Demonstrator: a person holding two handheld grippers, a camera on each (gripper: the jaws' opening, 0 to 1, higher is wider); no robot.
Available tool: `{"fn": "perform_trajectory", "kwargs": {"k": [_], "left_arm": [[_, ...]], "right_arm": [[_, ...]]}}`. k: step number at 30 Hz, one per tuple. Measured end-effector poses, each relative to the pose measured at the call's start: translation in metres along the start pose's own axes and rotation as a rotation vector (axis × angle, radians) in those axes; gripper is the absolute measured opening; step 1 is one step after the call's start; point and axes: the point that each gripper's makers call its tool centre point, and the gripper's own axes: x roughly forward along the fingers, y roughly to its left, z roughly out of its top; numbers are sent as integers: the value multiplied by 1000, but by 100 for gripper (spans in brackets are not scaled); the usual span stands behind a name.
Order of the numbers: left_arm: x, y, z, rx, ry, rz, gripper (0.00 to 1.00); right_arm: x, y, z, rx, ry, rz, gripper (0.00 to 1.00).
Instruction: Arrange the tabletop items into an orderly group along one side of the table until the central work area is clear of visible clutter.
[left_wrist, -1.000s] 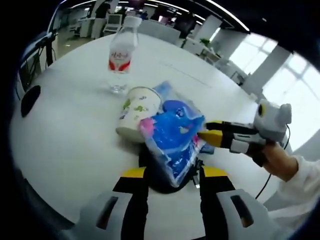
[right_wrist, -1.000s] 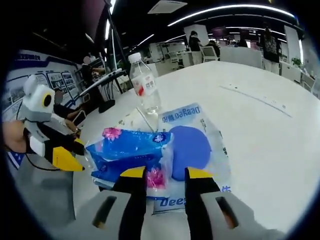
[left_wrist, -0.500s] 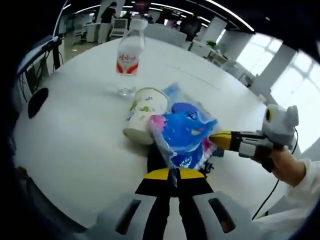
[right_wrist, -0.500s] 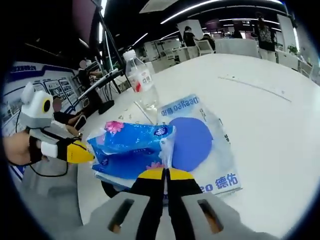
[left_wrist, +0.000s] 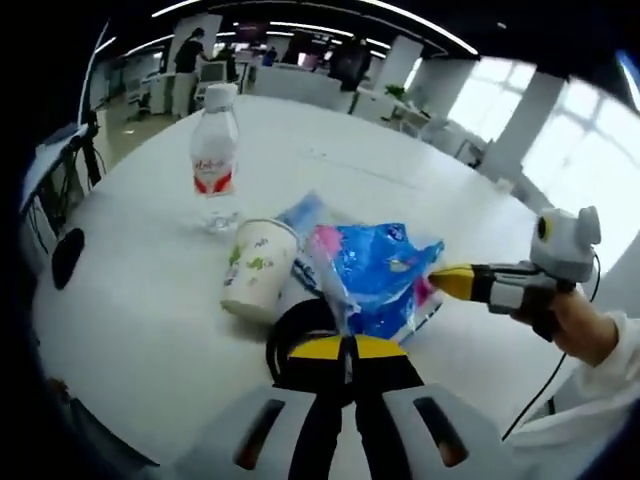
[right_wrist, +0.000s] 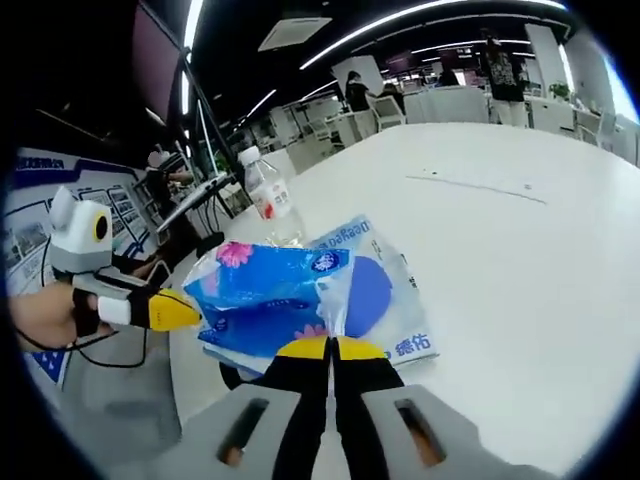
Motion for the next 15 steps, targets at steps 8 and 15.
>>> {"fn": "perform_trajectory", "kwargs": {"k": [8,15], "left_arm": [[21,-39,12,94,20,-109,0],[37,-70,20,158,60,-201,0]], "right_arm": [[-35,-37,0,49,-44,-98,0],[-67,-61,2,81,-88,-176,0]]}}
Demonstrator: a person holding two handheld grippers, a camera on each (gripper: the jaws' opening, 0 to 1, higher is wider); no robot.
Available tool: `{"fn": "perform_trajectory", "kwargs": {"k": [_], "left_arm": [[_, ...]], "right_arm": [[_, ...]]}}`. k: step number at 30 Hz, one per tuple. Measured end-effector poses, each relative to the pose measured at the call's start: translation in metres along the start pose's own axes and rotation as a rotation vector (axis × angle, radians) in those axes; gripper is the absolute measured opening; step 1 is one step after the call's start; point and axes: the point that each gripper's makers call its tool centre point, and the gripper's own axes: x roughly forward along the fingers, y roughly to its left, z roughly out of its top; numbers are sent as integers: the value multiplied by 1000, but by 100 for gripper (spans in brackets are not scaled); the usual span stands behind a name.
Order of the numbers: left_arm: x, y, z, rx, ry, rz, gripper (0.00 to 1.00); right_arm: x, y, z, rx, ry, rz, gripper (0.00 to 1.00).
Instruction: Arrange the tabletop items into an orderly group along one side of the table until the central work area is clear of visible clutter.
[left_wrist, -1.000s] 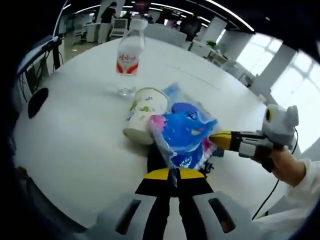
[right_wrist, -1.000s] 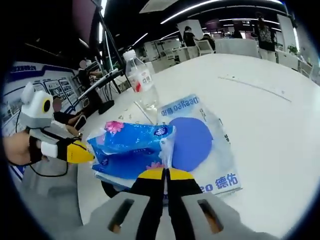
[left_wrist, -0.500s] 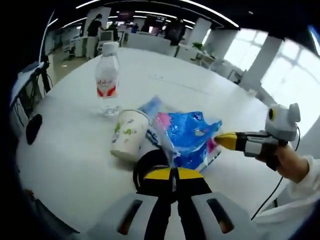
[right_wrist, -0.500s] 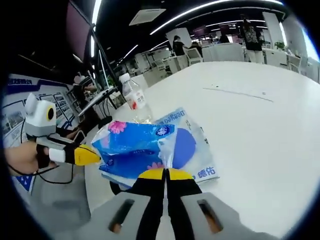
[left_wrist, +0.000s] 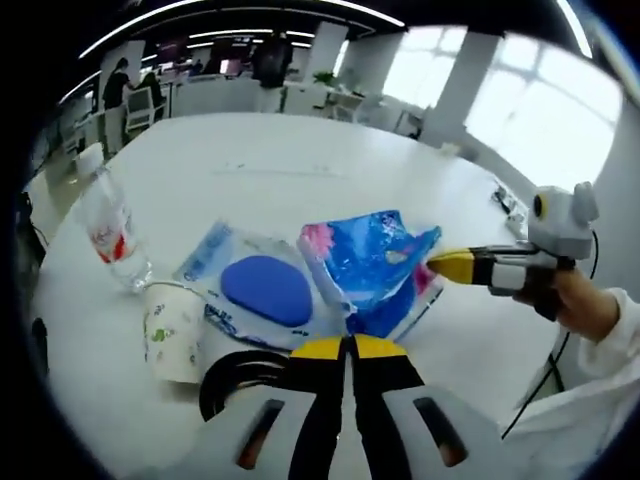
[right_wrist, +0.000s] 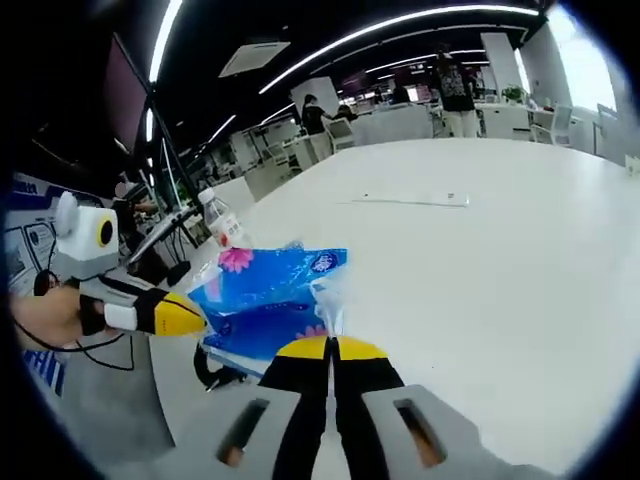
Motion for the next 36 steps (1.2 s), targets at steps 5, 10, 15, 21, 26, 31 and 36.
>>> {"fn": "perform_trajectory", "kwargs": {"k": [5,10,15,21,26,31,36], "left_arm": [[20,-18,5,20,23,-50,0],[41,-36,9,24,52,-110,0],[55,-47,17,53,71,-135,0],[75,-53,25,62,95,-159,0],[87,-55,31,75,115,-169,0],[97,-55,32,65,134,-181,0],[111,-58,32,81,162,-186,0]], "right_arm": [[-17,-25,-5,24,-8,-67,0],[-33,-45,-4,32,-19,-116,0],[-42,-60,-2,43,-21,-150,0],[-43,-82,4,72,-32,-198,0],[-44,-88,3,84,-27,-215,0],[-43,-96,0,96,-22,-234,0],[-42,-102,-3,108,-6,-265,0]]}}
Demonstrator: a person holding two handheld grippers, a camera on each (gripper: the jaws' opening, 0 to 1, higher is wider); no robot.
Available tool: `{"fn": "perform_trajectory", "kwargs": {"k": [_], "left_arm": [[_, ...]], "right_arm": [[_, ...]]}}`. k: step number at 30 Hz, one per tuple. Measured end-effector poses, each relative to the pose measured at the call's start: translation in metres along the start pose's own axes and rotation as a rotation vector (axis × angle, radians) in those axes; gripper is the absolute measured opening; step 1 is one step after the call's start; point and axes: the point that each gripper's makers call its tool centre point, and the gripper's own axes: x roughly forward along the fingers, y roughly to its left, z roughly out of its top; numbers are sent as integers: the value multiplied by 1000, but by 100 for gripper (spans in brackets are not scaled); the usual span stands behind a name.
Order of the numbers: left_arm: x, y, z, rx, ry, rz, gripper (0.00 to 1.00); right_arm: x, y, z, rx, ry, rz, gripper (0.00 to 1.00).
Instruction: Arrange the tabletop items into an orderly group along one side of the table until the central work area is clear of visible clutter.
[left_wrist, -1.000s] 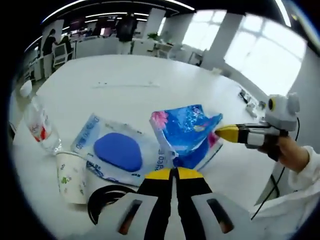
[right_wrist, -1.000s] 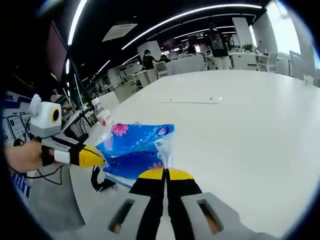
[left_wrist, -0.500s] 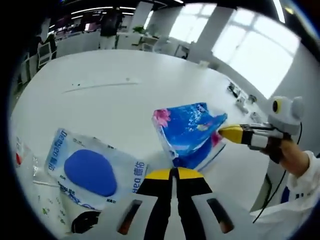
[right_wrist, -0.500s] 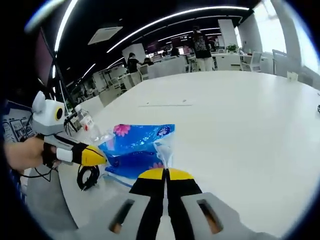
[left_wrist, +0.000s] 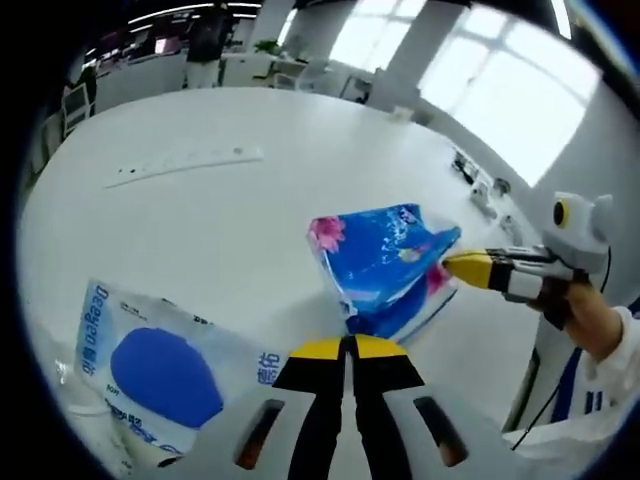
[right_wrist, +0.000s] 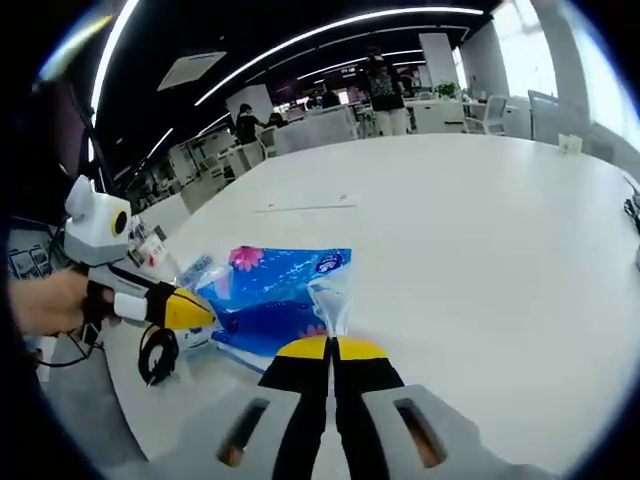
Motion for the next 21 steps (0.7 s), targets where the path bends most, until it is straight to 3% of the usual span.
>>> {"fn": "perform_trajectory", "kwargs": {"k": [12,21], "left_arm": [[25,6,0,-19,48,1,0],[36,17,0,-17,68,23,0]], "right_arm": [[22,-21,-12,-15,65,-43,0],[37,-22,-17,-41,108,-50,0]]}}
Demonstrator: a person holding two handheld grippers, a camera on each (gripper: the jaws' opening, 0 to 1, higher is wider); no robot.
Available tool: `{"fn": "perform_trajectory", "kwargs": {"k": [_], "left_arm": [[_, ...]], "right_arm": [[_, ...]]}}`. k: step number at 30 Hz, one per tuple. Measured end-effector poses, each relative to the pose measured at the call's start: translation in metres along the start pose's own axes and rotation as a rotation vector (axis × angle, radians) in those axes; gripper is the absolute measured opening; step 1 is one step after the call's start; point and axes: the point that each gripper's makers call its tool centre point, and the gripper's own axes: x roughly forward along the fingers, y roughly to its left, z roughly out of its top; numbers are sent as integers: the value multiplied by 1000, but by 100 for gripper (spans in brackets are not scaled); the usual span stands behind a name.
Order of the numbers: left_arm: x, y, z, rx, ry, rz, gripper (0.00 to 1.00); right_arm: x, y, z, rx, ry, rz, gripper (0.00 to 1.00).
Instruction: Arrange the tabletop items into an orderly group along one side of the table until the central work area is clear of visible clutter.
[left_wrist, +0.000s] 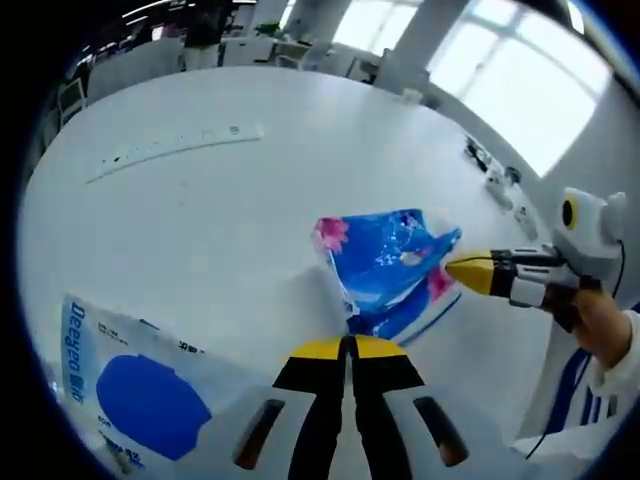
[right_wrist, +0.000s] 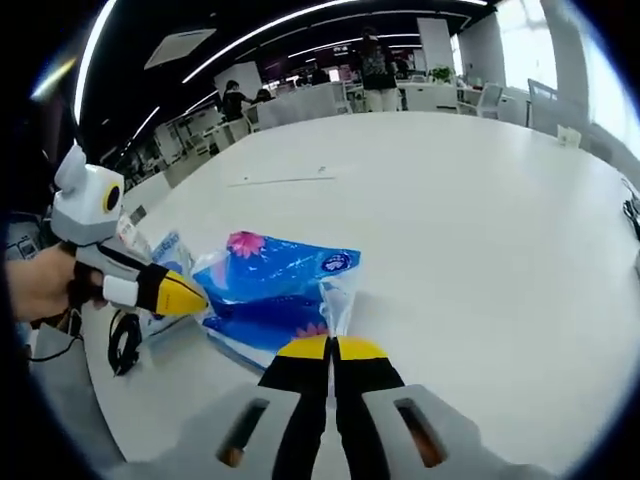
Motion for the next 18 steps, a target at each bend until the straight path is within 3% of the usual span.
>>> {"fn": "perform_trajectory", "kwargs": {"k": [18], "left_arm": [[11,14,-9,-16,39,38,0]], "right_arm": [[18,-1,-11,-3,50,9,0]]}}
